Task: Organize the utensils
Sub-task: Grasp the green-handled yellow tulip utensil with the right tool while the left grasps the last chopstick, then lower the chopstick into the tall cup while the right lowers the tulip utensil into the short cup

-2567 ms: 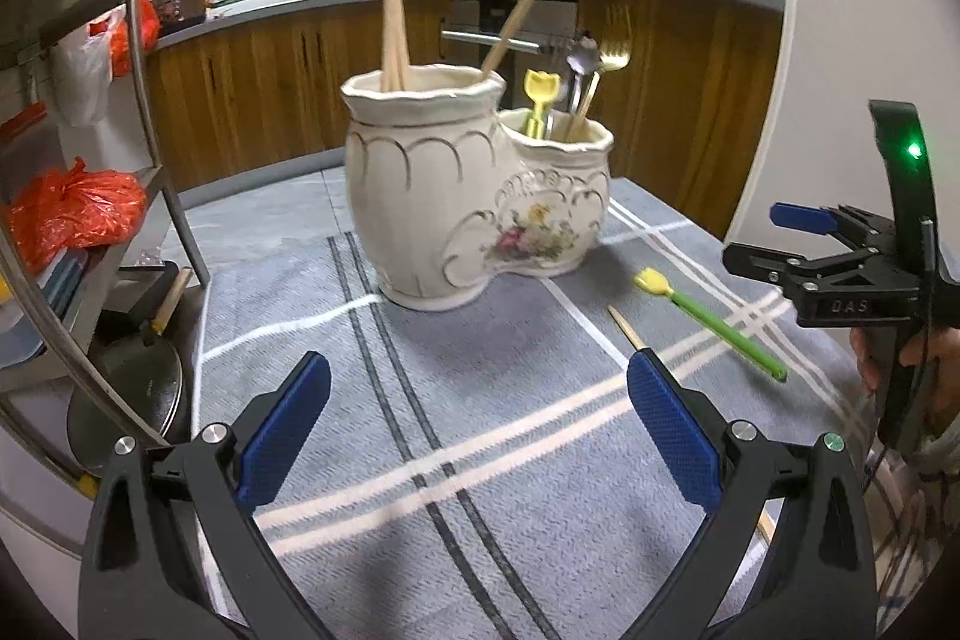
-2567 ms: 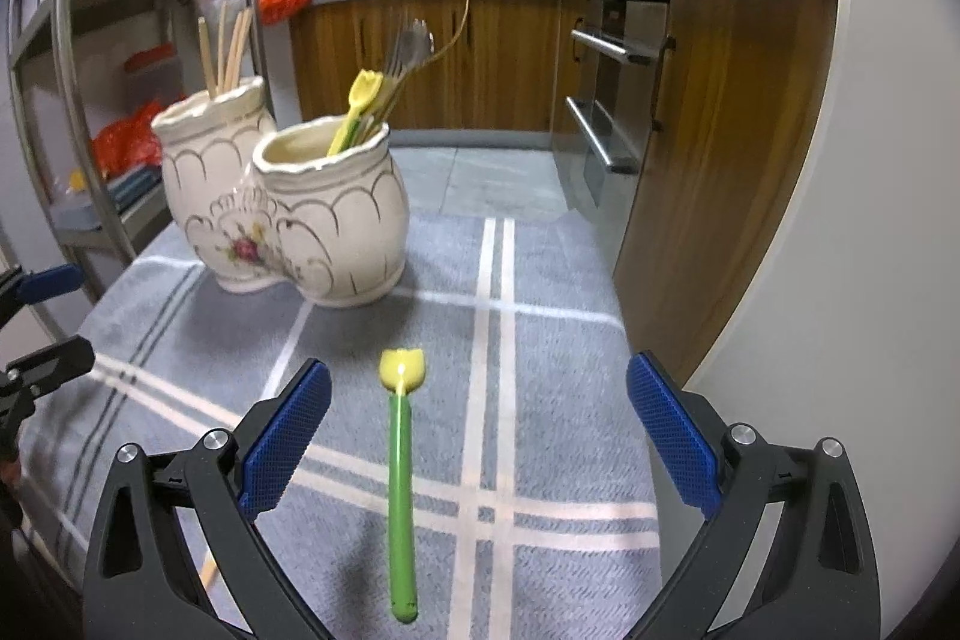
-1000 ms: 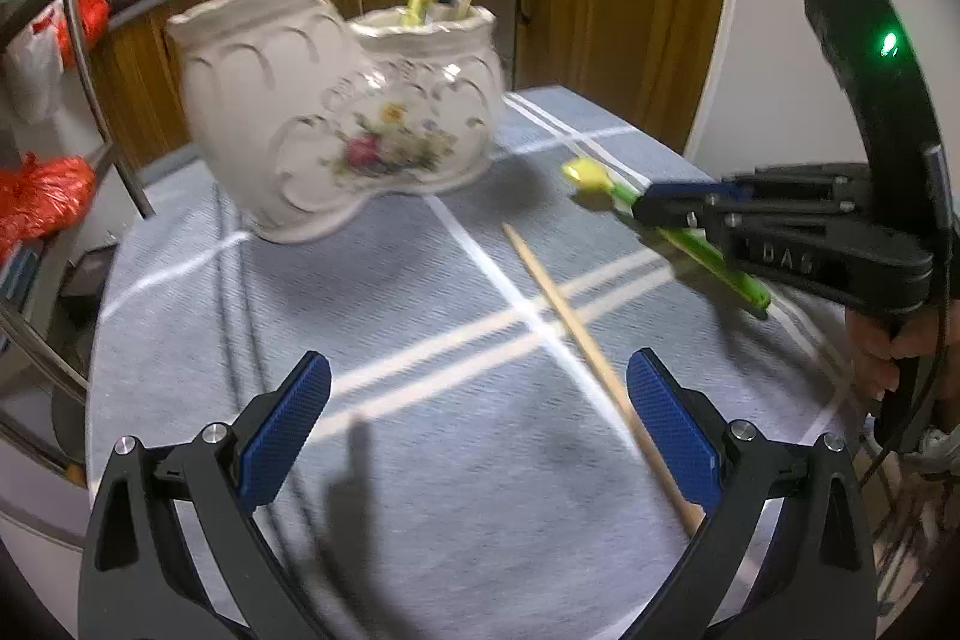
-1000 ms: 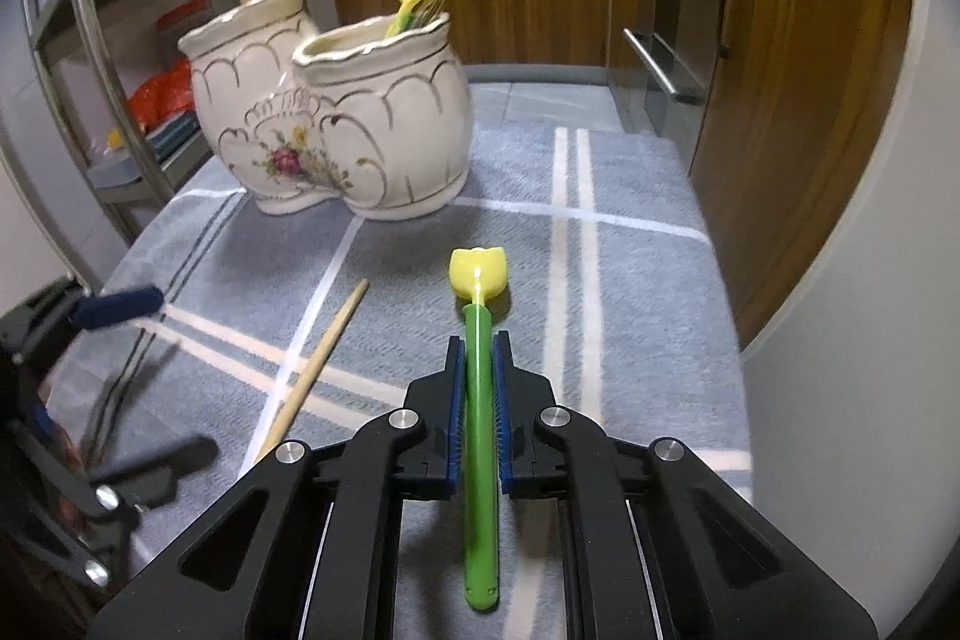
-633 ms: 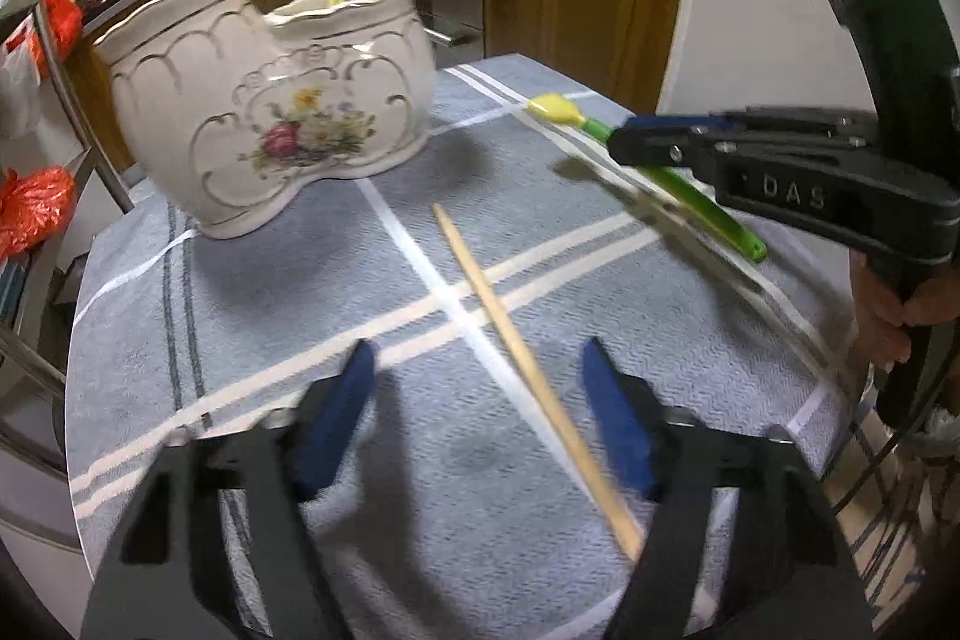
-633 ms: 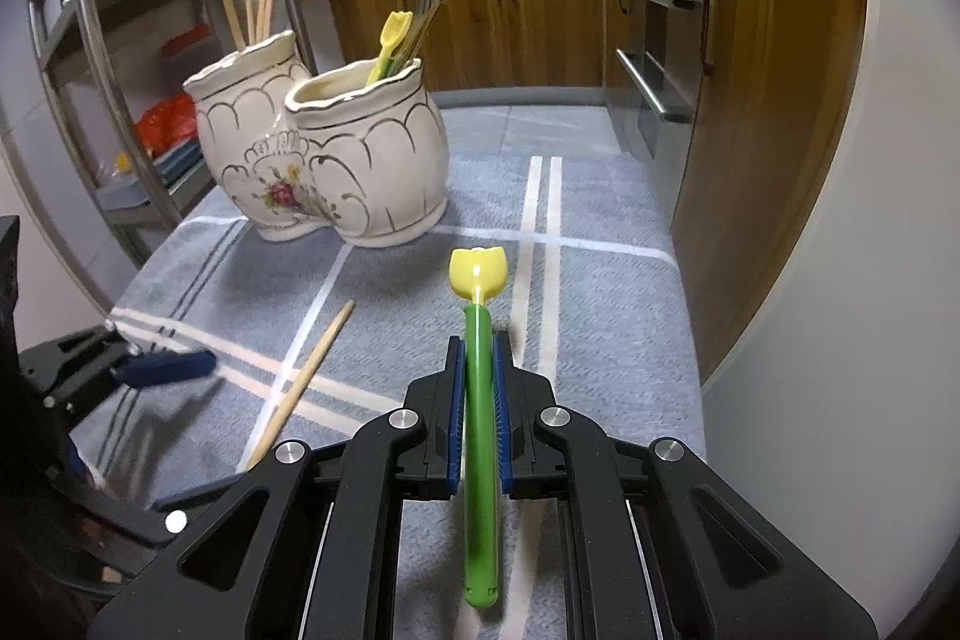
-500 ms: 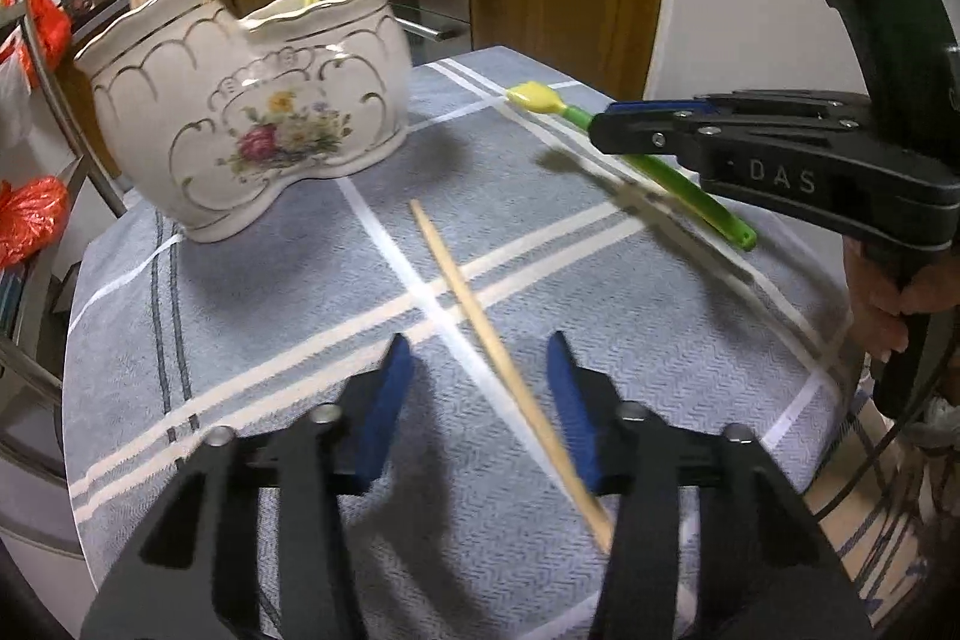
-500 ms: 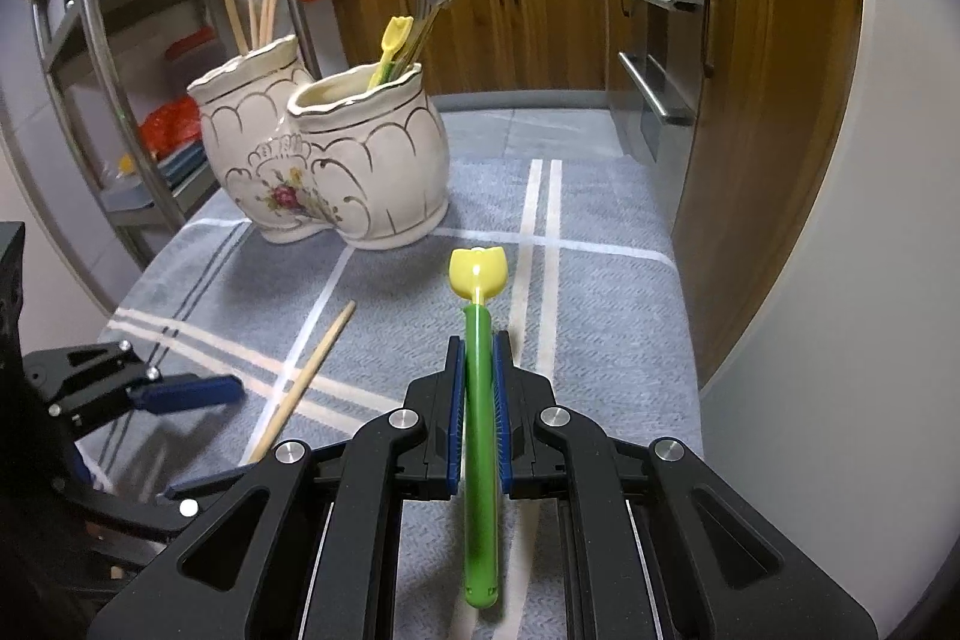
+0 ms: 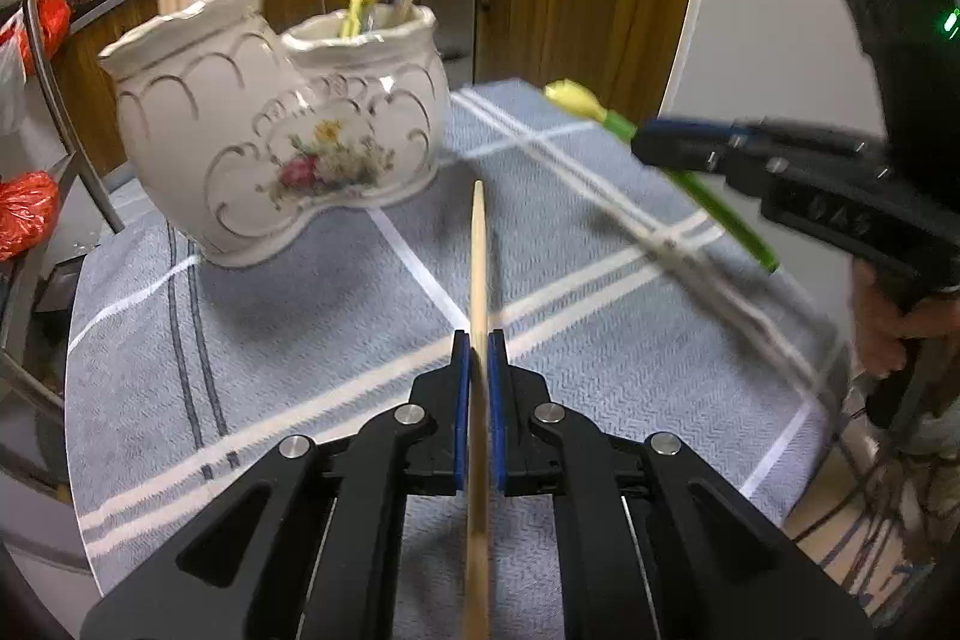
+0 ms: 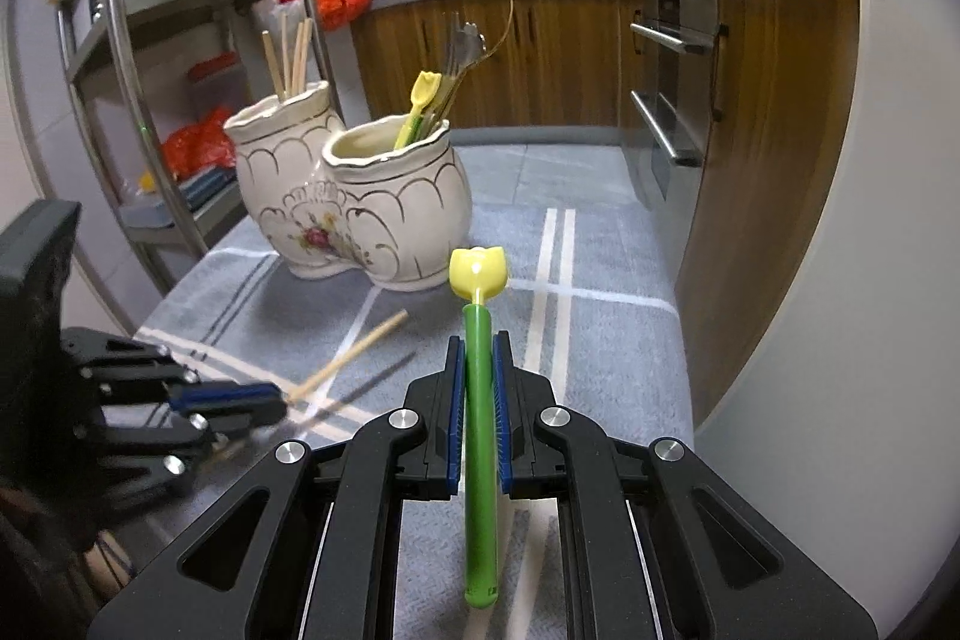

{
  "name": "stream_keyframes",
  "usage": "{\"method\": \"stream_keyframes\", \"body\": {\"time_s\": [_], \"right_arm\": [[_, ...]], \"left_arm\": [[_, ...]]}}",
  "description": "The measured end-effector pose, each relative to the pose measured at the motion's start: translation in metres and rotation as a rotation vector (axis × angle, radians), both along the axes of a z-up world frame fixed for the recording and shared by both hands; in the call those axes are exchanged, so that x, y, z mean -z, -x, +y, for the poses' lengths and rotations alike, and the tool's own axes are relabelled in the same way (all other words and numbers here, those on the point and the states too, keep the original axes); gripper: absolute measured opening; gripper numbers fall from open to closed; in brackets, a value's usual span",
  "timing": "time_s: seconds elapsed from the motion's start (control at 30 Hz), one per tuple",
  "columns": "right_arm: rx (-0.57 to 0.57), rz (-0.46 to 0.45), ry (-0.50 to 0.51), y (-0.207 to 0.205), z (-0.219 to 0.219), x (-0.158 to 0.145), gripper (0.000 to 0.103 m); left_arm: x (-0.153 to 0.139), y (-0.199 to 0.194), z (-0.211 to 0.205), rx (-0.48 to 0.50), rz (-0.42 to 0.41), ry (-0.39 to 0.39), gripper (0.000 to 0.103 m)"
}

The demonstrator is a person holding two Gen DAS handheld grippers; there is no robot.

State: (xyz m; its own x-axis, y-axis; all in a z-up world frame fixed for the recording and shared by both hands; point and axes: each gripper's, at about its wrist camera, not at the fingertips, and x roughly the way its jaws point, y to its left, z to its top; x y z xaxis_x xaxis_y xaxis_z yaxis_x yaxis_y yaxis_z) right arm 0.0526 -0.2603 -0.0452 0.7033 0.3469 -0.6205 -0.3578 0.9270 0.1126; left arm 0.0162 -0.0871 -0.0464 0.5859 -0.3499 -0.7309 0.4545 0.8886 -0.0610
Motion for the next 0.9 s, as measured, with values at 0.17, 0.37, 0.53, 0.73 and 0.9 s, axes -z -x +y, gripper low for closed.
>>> {"method": "stream_keyframes", "body": {"time_s": [0.17,0.37,0.53,0.73,0.9], "right_arm": [[0.003,0.000,-0.001,-0.001,0.005,0.000,0.010],[-0.002,-0.057,-0.018,-0.003,0.012,-0.021,0.010],[-0.016,-0.130,-0.052,-0.009,0.020,-0.047,0.010],[-0.025,-0.226,-0.162,-0.037,0.032,-0.080,0.010],[-0.012,-0.251,-0.259,-0.072,0.043,-0.092,0.010]], "left_arm": [[-0.015,0.012,0.022,0.019,-0.110,0.041,0.006],[-0.039,0.013,0.052,-0.015,-0.238,0.091,0.006],[-0.062,0.009,0.066,-0.025,-0.351,0.141,0.006],[-0.104,-0.021,0.085,-0.089,-0.474,0.253,0.006],[-0.125,-0.065,0.102,-0.172,-0.508,0.397,0.006]]}}
